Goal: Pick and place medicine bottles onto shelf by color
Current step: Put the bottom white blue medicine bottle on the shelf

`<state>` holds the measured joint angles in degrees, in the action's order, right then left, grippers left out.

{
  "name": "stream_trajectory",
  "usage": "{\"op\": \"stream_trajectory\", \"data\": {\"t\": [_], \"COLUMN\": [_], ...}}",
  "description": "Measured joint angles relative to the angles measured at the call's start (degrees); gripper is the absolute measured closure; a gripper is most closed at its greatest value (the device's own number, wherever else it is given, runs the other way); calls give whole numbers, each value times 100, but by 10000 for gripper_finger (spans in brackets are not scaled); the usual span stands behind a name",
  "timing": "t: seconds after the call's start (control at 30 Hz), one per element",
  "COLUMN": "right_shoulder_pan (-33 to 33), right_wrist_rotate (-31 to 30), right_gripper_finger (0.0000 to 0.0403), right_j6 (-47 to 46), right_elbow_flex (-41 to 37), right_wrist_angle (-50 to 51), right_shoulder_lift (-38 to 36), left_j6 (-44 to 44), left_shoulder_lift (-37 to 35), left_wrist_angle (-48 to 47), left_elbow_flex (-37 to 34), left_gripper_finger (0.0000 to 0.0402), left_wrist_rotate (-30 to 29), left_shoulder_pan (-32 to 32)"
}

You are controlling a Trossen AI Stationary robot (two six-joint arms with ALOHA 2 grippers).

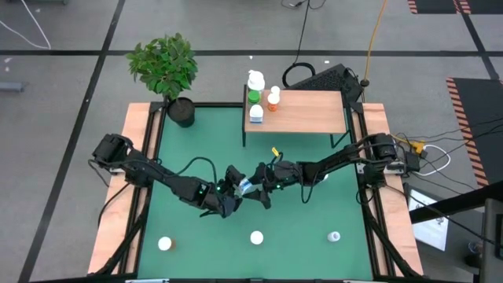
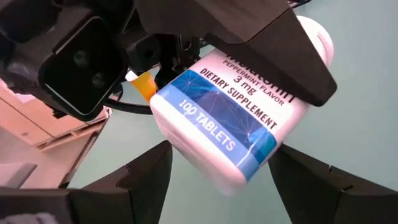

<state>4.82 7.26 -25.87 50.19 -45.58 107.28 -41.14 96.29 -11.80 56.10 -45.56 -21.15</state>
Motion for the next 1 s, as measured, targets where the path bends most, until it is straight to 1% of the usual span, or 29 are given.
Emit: {"op": "stream_trajectory", "data": {"t": [0.2, 0.33, 0.47, 0.57, 0.67, 0.77, 0.87, 1.0], "right_shoulder_pan": [13, 47, 81, 107, 114, 120, 155, 290], "right_wrist_rotate": [-263, -293, -443, -490, -786, -1277, -1638, -2085], "right_gripper_finger": [139, 123, 105, 95, 92, 93, 93, 96], "right_j6": [-175, -153, 21, 134, 80, 64, 427, 994], "right_elbow_flex": [7, 7, 12, 10, 12, 12, 12, 13], "right_wrist_angle": [106, 63, 116, -46, -374, -407, -371, -182], "right_shoulder_lift": [-11, -11, -22, -22, -28, -31, -31, -31], "left_j6": [37, 182, 733, 1091, 1281, 1594, 1997, 2223], "left_shoulder_lift": [11, 11, 20, 20, 20, 17, 15, 20], "left_wrist_angle": [-52, -203, -323, -329, -331, -323, -329, -404], "left_elbow_flex": [-7, -7, -15, -15, -15, -15, -15, -17], "left_gripper_finger": [227, 221, 207, 205, 214, 226, 231, 221], "left_wrist_rotate": [4, 4, 13, 5, -6, -37, -50, 32], "left_shoulder_pan": [15, -4, -45, -68, -58, 7, 105, 127]}}
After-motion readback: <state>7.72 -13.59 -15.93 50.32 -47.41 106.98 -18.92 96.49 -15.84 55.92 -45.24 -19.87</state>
